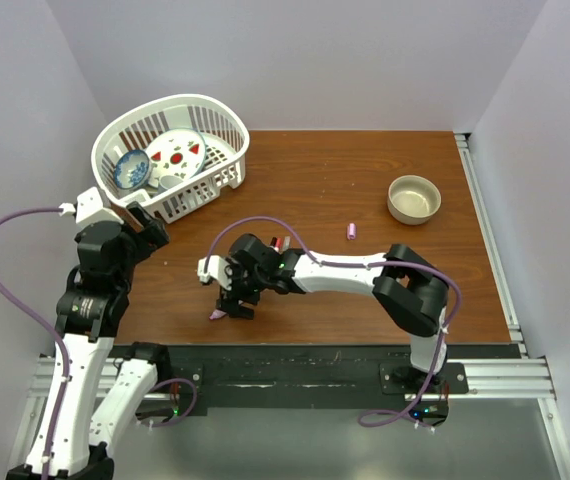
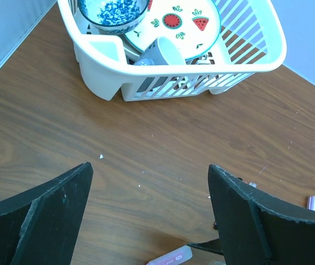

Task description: Insert the pens into the pen caps

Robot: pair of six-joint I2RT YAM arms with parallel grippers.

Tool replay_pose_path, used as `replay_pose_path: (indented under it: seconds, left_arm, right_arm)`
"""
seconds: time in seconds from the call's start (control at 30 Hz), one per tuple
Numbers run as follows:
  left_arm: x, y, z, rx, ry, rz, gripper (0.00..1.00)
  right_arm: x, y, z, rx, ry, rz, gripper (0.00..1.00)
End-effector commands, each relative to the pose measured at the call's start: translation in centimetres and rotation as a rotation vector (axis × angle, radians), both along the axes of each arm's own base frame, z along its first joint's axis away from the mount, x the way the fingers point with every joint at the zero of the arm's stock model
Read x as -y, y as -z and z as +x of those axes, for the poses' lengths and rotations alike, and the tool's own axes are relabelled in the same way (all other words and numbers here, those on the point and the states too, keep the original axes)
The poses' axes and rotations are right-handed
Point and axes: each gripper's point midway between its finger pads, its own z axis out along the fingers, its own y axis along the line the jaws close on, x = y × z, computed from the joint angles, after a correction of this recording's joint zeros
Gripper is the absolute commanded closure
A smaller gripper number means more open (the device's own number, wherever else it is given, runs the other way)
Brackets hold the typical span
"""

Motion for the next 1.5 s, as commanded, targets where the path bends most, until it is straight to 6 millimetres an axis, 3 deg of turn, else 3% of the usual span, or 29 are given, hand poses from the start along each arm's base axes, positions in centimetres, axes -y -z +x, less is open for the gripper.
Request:
replay_pose_path:
  seconds: [0.0, 0.13, 0.27, 0.4, 0.63, 0.8, 0.93, 1.2, 1.33, 1.47]
  left_arm:
    - [-0.1, 0.2, -0.3, 0.024, -0.009, -0.009, 0.11]
    - [0.4, -0.2, -0.8, 0.078, 0.024, -0.028, 0.12]
    - [0.6, -1.6, -1.5, 0.118, 0.042, -0.035, 0.13]
    - [1.7, -2.0, -1.8, 0.151, 0.110, -0.037, 0.18]
    - [1.9, -2.8, -2.5, 0.176, 0.132, -0.036, 0.20]
    - [2.7, -3.2, -2.4, 0.181, 0.189, -0.025, 0.23]
    - [2.7, -2.7, -2.4, 0.163, 0.185, -0.026, 0.23]
    - [4.3, -0.5, -1.8, 0.125, 0.257, -0.070, 0.25]
    - [6.0, 2.1, -1.4, 0.065, 0.330, -0.129, 0.24]
    - [7.7, 1.8, -1.3, 0.090, 0.401, -0.193, 0.26]
  right_arm:
    - [-2.7, -2.0, -0.2, 0.038, -0.133, 0.092, 0.22]
    - [-3.6, -1.7, -0.4, 0.032, -0.155, 0.138, 0.23]
    - [-4.6, -0.4, -0.4, -0.008, -0.140, 0.133, 0.27]
    - [-5.5, 1.4, -1.6, -0.010, -0.130, 0.099, 0.31]
    - [-4.7, 3.1, -0.6, 0.071, -0.037, 0.048, 0.37]
    - [-3.8, 4.3, 1.8, 0.113, 0.139, 0.044, 0.56]
    - [-3.7, 4.4, 3.4, 0.030, 0.280, 0.091, 0.70]
    - [-3.7, 2.2, 6.5, -0.094, 0.588, 0.187, 0.84]
    - [-2.1, -0.2, 9.3, -0.121, 0.808, 0.254, 0.89]
    - [-1.2, -3.3, 11.7, -0.234, 0.967, 0.321, 1.00]
